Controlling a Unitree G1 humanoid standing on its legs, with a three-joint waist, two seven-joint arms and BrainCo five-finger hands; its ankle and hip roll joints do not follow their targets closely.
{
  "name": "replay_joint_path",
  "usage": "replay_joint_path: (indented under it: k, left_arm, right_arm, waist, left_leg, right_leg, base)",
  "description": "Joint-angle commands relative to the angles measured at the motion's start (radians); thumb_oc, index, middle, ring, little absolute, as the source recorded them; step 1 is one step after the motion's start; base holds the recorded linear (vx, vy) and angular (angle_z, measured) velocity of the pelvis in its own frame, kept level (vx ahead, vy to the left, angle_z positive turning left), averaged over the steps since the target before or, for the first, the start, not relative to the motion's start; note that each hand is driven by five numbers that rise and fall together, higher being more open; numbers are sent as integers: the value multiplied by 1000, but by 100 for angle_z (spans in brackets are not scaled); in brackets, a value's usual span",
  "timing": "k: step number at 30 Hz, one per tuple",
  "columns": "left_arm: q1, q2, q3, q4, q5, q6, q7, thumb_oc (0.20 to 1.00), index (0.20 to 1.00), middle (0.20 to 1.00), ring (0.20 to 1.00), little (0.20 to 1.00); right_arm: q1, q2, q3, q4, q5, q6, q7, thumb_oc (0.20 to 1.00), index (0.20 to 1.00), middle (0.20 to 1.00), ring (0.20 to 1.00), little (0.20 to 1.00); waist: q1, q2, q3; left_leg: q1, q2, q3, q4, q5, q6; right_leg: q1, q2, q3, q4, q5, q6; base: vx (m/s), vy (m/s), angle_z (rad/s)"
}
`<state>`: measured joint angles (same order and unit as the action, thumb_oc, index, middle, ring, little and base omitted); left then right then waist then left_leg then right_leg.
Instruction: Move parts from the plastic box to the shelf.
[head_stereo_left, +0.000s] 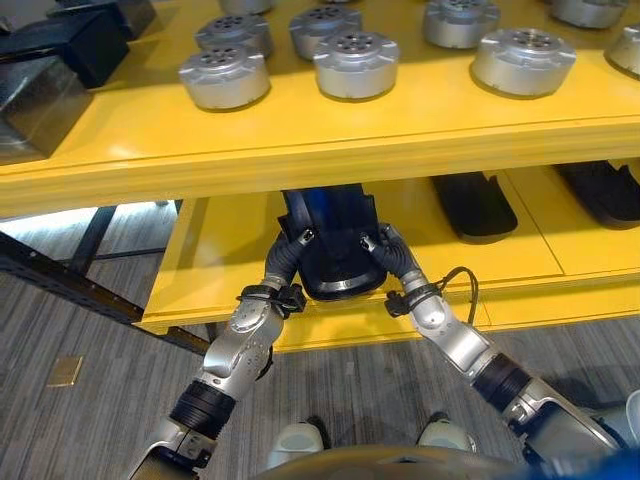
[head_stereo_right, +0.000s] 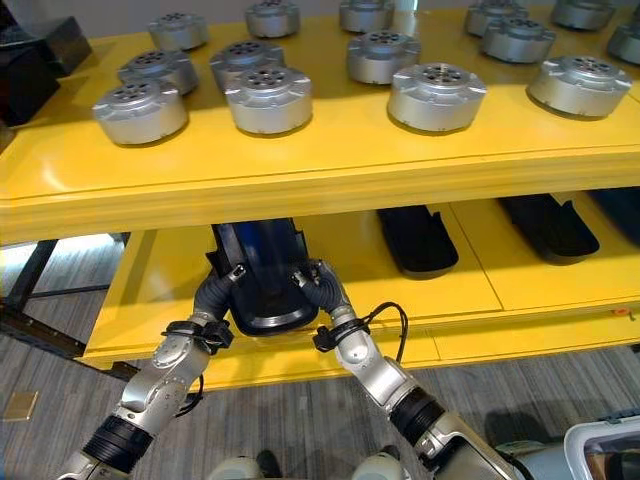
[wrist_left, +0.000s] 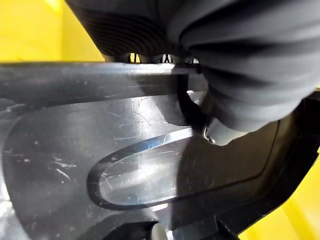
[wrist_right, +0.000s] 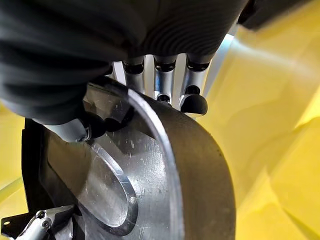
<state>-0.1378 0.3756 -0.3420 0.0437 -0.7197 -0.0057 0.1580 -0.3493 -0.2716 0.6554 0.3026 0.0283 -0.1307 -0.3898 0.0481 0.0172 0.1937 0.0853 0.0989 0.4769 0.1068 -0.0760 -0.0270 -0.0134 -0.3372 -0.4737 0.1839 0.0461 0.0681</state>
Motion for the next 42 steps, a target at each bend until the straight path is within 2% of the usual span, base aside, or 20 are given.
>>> replay_joint_path:
  k: [1, 3, 4, 5, 6, 11, 15, 16, 17, 18, 19, 20, 21, 23, 24, 27, 28, 32, 35, 42]
  left_arm:
    - [-41, -26, -79, -135, -5, -24, -129, 200, 200, 200, 200, 200]
    - [-41, -24, -79, -134, 0, -24, -125, 200, 200, 200, 200, 200]
    - [-37, -16, -86, -132, -5, -26, -132, 200, 200, 200, 200, 200]
    - [-36, -15, -88, -131, -7, -28, -137, 200, 200, 200, 200, 200]
    - [-30, -17, -86, -136, -1, -17, -155, 200, 200, 200, 200, 200]
    - [-49, -29, -95, -119, -22, 12, -153, 200, 200, 200, 200, 200]
    - [-64, -34, -79, -114, -53, 36, -161, 200, 200, 200, 200, 200]
    - [-67, -42, -76, -118, -69, 38, -165, 200, 200, 200, 200, 200]
    - [-69, -48, -70, -122, -72, 44, -164, 200, 200, 200, 200, 200]
    - [-70, -49, -69, -123, -72, 46, -163, 200, 200, 200, 200, 200]
    - [-77, -63, -57, -108, -75, 50, -162, 200, 200, 200, 200, 200]
    - [-77, -65, -54, -96, -74, 40, -162, 200, 200, 200, 200, 200]
    - [-72, -76, -50, -89, -67, 40, -162, 200, 200, 200, 200, 200]
    - [-78, -85, -55, -76, -68, 39, -157, 200, 200, 200, 200, 200]
    - [-87, -87, -60, -63, -68, 33, -150, 200, 200, 200, 200, 200]
    - [-129, -94, -80, -37, -60, 30, -137, 200, 200, 200, 200, 200]
    - [-158, -99, -87, -28, -55, 34, -120, 200, 200, 200, 200, 200]
    - [-230, -109, -103, -4, -56, 44, -97, 200, 200, 200, 200, 200]
    - [-322, -106, -114, 8, -70, 54, -93, 200, 200, 200, 200, 200]
    - [-474, -111, -114, 53, -62, 40, -57, 200, 200, 200, 200, 200]
  right_arm:
    - [-82, 49, 2, -58, 85, -17, -4, 200, 200, 200, 200, 200]
    - [-80, 45, 8, -61, 84, -17, -5, 200, 200, 200, 200, 200]
    - [-54, 25, 10, -75, 72, -20, -13, 200, 200, 200, 200, 200]
    - [-47, 21, 8, -78, 69, -24, -19, 200, 200, 200, 200, 200]
    - [-28, 6, -1, -85, 51, -34, -28, 200, 200, 200, 200, 200]
    - [-39, -5, -19, -19, 59, -38, 5, 200, 200, 200, 200, 200]
    - [-73, -9, -34, 18, 45, 5, 33, 200, 200, 200, 200, 200]
    - [-81, -12, -40, 20, 38, 15, 33, 200, 200, 200, 200, 200]
    - [-93, -13, -43, 29, 34, 15, 36, 200, 200, 200, 200, 200]
    - [-95, -13, -44, 32, 34, 16, 36, 200, 200, 200, 200, 200]
    - [-125, -10, -35, 49, 41, 24, 42, 200, 200, 200, 200, 200]
    - [-142, -10, -32, 44, 34, 41, 54, 200, 200, 200, 200, 200]
    - [-146, -11, -24, 37, 33, 52, 56, 200, 200, 200, 200, 200]
    - [-145, -13, -13, 34, 31, 58, 47, 200, 200, 200, 200, 200]
    - [-147, -17, -10, 36, 40, 54, 45, 200, 200, 200, 200, 200]
    - [-161, -30, -11, 38, 40, 55, 30, 200, 200, 200, 200, 200]
    - [-171, -24, -18, 39, 31, 67, 27, 200, 200, 200, 200, 200]
    - [-211, -8, -27, 57, 10, 79, 15, 200, 200, 200, 200, 200]
    - [-321, -4, -50, 93, 38, 126, -5, 200, 200, 200, 200, 200]
    - [-503, -29, -61, 156, 47, 153, 8, 200, 200, 200, 200, 200]
  waist:
    - [23, 26, -5]
    - [16, 20, -2]
    - [-8, 11, 2]
    - [-13, 10, 3]
    - [-23, 5, 4]
    - [-23, -1, -6]
    - [-32, -18, -7]
    - [-28, -26, 1]
    - [-19, -30, 12]
    - [-18, -29, 13]
    - [-13, -27, 21]
    - [-20, -27, 13]
    - [-23, -26, 10]
    - [-25, -21, 13]
    - [-29, -17, 19]
    - [-46, -4, 31]
    - [-55, 1, 36]
    - [-64, 10, 54]
    - [-63, 24, 104]
    - [-65, 36, 178]
  left_leg:
    - [57, 15, -53, -135, 51, 17]
    - [58, 13, -54, -140, 52, 14]
    - [44, 9, -70, -138, 61, 24]
    - [43, 9, -74, -136, 60, 25]
    - [37, 10, -82, -133, 63, 19]
    - [22, 24, -86, -116, 74, -4]
    - [17, 25, -36, 4, -7, -7]
    - [-29, 40, -38, 92, -14, -21]
    - [-84, 63, -47, 147, 25, -27]
    - [-95, 68, -51, 157, 28, -31]
    - [-100, 135, -78, 124, 79, -49]
    - [-53, 173, -71, 61, 73, -54]
    - [-32, 212, -65, 17, 130, -76]
    - [-35, 231, -90, 7, 178, -99]
    - [-42, 239, -89, 8, 180, -83]
    - [-31, 227, -86, 14, 149, -77]
    - [-28, 205, -83, 5, 123, -70]
    - [-34, 168, -82, -3, 99, -62]
    - [-67, 145, -87, -4, 92, -60]
    - [-153, 152, -101, 16, 101, -70]
  right_leg:
    - [3, 19, -6, 72, -75, 105]
    - [5, 56, 8, 32, -74, 106]
    - [-6, 96, 90, -16, -47, 95]
    - [-5, 104, 107, -16, -51, 94]
    - [20, 140, 133, -39, -66, 80]
    - [74, 157, 119, -71, -93, 58]
    - [119, 179, 89, -80, -136, 22]
    - [129, 190, 94, -93, -131, 8]
    - [127, 200, 97, -93, -128, -13]
    - [125, 203, 98, -92, -129, -15]
    - [121, 212, 105, -67, -152, -26]
    - [120, 192, 86, -51, -168, -16]
    - [114, 183, 78, -42, -168, -13]
    - [109, 176, 82, -7, -187, -18]
    - [96, 164, 81, 19, -183, -25]
    - [71, 148, 94, 69, -194, -26]
    - [50, 142, 103, 83, -190, -16]
    - [11, 132, 119, 93, -172, 7]
    - [-52, 120, 135, 106, -157, 27]
    - [-136, 121, 158, 139, -167, 23]
  base:
    - [67, 31, -14]
    - [48, -67, -17]
    - [10, -140, -6]
    - [6, -188, 4]
    - [50, -200, 40]
    - [51, -215, 33]
    - [96, -229, 11]
    - [-44, -160, 23]
    - [-44, -123, 17]
    - [-14, -29, 9]
    - [120, 124, 2]
    - [168, 245, 1]
    - [165, 230, -8]
    - [126, 201, -11]
    - [142, 254, 0]
    - [173, 255, -16]
    - [66, 138, -24]
    - [39, 118, -1]
    - [-95, 61, 8]
    - [-139, 12, 0]
